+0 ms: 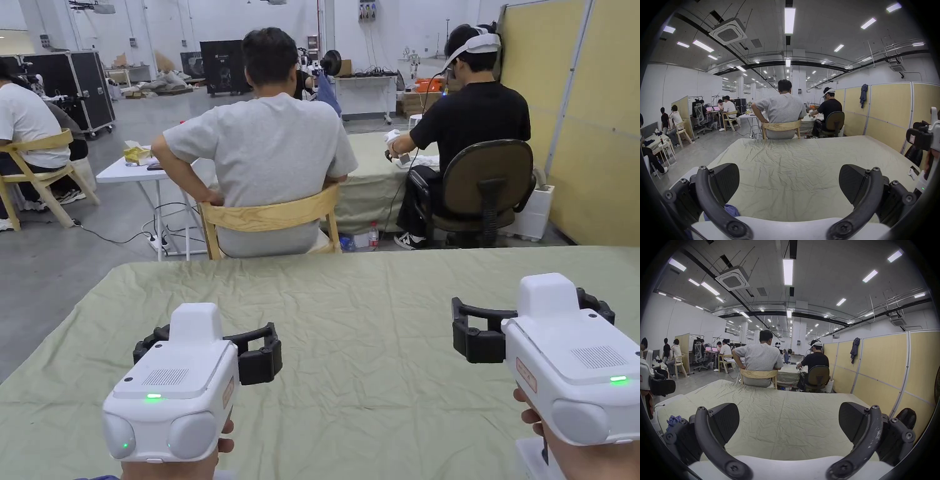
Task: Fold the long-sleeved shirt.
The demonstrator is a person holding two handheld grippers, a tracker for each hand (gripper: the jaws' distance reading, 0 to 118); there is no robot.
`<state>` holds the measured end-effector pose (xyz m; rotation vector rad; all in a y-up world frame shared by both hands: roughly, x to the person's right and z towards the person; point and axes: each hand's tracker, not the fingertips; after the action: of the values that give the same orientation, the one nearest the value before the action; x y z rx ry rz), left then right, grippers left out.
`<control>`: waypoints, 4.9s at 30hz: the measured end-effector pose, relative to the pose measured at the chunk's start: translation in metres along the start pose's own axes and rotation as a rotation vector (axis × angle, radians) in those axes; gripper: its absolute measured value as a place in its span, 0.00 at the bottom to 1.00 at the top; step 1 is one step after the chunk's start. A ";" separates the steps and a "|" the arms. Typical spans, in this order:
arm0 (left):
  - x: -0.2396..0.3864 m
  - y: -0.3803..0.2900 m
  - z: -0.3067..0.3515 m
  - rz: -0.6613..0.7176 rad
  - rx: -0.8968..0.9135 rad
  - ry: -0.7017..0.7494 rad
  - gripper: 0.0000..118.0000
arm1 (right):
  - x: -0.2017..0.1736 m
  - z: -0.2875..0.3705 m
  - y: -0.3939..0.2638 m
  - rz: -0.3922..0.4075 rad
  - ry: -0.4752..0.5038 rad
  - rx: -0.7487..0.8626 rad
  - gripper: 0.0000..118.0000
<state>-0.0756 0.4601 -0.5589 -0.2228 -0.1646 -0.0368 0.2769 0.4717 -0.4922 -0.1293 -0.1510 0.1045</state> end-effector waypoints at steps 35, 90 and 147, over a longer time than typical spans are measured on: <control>0.005 -0.003 0.002 -0.008 -0.005 -0.017 1.00 | -0.001 0.001 0.000 0.007 0.002 0.001 1.00; 0.009 -0.004 -0.002 -0.023 -0.020 -0.032 1.00 | -0.004 -0.001 -0.003 0.025 0.001 -0.017 1.00; 0.013 -0.005 -0.005 -0.010 -0.035 -0.035 0.21 | -0.002 -0.006 -0.001 -0.061 0.063 -0.088 0.17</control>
<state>-0.0625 0.4538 -0.5609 -0.2572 -0.2002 -0.0460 0.2759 0.4698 -0.4979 -0.2154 -0.0969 0.0327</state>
